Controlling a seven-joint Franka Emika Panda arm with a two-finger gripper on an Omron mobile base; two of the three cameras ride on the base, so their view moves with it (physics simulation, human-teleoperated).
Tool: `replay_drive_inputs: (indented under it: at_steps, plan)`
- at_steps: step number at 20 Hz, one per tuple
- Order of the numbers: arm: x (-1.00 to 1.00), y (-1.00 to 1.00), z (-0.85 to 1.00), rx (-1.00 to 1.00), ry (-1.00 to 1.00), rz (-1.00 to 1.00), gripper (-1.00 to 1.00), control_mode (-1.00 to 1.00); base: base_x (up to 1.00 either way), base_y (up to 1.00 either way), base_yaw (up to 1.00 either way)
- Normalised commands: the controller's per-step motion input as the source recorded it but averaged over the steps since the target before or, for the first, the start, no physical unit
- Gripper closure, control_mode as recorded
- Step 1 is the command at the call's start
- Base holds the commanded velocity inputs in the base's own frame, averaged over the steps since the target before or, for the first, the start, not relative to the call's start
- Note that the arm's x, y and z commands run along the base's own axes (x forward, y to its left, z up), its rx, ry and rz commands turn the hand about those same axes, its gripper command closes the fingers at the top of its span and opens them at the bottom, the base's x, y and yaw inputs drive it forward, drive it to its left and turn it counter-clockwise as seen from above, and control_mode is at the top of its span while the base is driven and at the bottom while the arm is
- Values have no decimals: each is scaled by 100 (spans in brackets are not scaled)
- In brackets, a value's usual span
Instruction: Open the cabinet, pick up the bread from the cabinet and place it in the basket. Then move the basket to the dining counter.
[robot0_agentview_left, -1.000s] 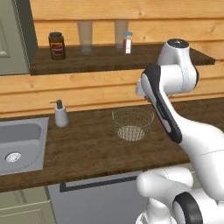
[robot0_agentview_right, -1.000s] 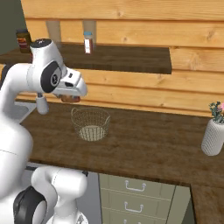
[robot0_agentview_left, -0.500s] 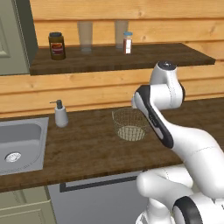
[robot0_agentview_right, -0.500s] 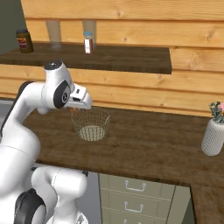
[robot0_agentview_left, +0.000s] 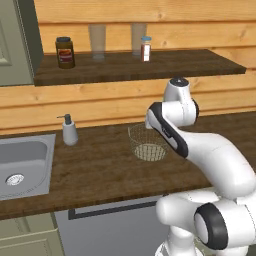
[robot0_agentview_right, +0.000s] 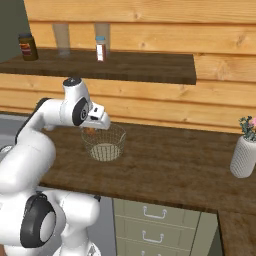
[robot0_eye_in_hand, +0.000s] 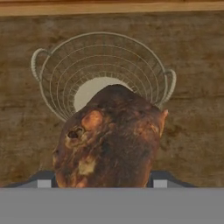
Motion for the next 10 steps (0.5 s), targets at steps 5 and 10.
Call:
replay_drive_inputs:
  at_steps: [5, 10]
  plan:
    - [38, 0, -29, 0, 1, 0, 100, -100, 0, 0, 0]
    - [30, 0, -37, 0, 0, 0, 100, -100, 0, 0, 0]
